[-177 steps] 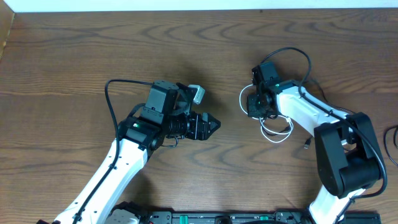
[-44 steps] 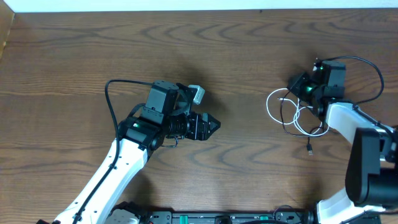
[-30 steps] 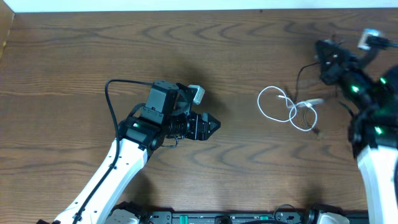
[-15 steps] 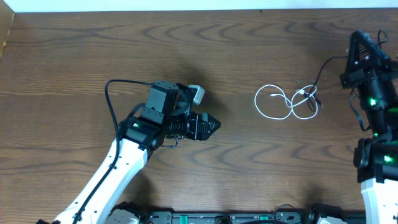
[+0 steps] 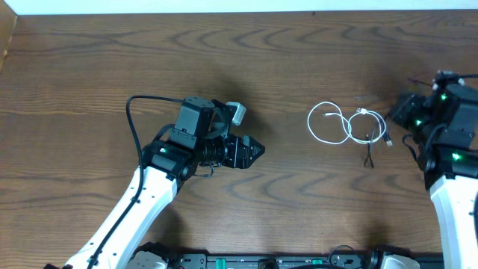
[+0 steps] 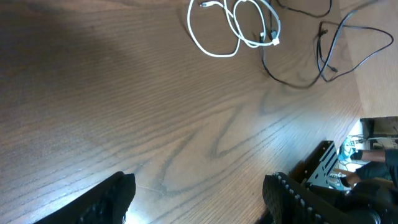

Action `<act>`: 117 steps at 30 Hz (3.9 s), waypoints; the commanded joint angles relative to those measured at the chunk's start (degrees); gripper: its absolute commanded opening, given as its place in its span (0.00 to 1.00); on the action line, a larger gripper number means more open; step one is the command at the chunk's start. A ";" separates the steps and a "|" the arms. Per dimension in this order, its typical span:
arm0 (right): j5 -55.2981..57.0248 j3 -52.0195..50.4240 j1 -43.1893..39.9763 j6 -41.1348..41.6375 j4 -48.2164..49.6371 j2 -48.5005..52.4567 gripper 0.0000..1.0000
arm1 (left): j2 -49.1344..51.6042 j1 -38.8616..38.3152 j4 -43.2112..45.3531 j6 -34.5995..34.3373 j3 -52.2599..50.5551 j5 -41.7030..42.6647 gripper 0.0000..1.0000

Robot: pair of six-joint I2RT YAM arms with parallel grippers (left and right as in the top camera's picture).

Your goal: Untangle cables

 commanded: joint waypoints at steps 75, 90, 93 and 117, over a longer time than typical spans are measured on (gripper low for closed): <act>7.04 4.68 -30.99 -7.61 11.02 21.81 0.75 | 0.39 -0.09 -1.01 0.76 0.87 -0.52 0.71; -3.21 4.68 -30.99 -7.61 25.64 12.04 0.69 | 0.39 -0.09 -0.98 0.76 0.87 -0.57 0.71; -4.39 4.68 -30.80 -7.63 25.18 9.66 0.69 | 0.39 -0.09 -1.03 0.74 0.87 -1.84 0.71; 14.03 4.68 -22.03 -22.80 -2.93 19.56 0.66 | 0.39 -0.09 -2.08 0.74 0.87 -1.81 0.71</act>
